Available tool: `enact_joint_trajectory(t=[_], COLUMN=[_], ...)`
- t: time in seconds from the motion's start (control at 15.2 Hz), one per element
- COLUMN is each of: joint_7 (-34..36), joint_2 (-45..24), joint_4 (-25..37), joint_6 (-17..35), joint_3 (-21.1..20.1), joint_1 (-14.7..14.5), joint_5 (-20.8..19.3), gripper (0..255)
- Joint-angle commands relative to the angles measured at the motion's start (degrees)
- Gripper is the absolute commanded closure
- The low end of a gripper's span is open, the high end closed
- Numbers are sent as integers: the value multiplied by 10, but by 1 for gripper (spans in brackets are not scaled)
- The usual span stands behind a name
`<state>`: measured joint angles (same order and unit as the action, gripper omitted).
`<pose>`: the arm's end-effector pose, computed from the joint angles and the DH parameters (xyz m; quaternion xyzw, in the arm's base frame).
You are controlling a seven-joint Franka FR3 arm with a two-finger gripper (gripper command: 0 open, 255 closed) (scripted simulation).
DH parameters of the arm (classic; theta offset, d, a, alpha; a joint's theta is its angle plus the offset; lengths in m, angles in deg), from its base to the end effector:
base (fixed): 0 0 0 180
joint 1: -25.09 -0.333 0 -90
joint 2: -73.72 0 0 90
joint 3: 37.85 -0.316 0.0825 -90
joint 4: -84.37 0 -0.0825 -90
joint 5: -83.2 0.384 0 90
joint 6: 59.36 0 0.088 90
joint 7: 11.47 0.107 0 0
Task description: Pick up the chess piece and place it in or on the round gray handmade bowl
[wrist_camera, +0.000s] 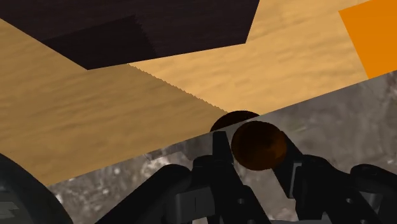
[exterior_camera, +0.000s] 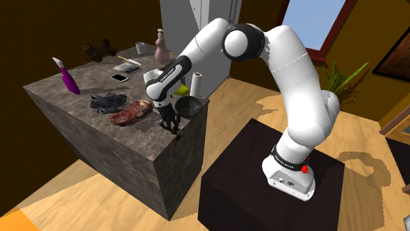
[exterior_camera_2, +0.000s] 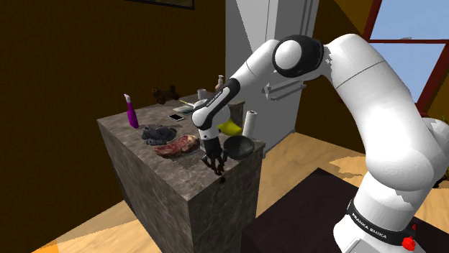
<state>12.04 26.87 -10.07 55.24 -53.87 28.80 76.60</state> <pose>0.6168 0.1168 0.1214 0.9716 -0.0798 -0.2225 0.0065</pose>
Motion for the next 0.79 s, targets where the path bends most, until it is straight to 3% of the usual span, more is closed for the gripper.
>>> enact_joint_trajectory(t=[0.0,0.73], joint_7=[1,-2], joint_2=[-3,38], joint_4=[-1,-17], joint_6=[-1,-26], joint_3=[0,-7], joint_1=[-1,7], joint_5=[2,9], gripper=[255,255])
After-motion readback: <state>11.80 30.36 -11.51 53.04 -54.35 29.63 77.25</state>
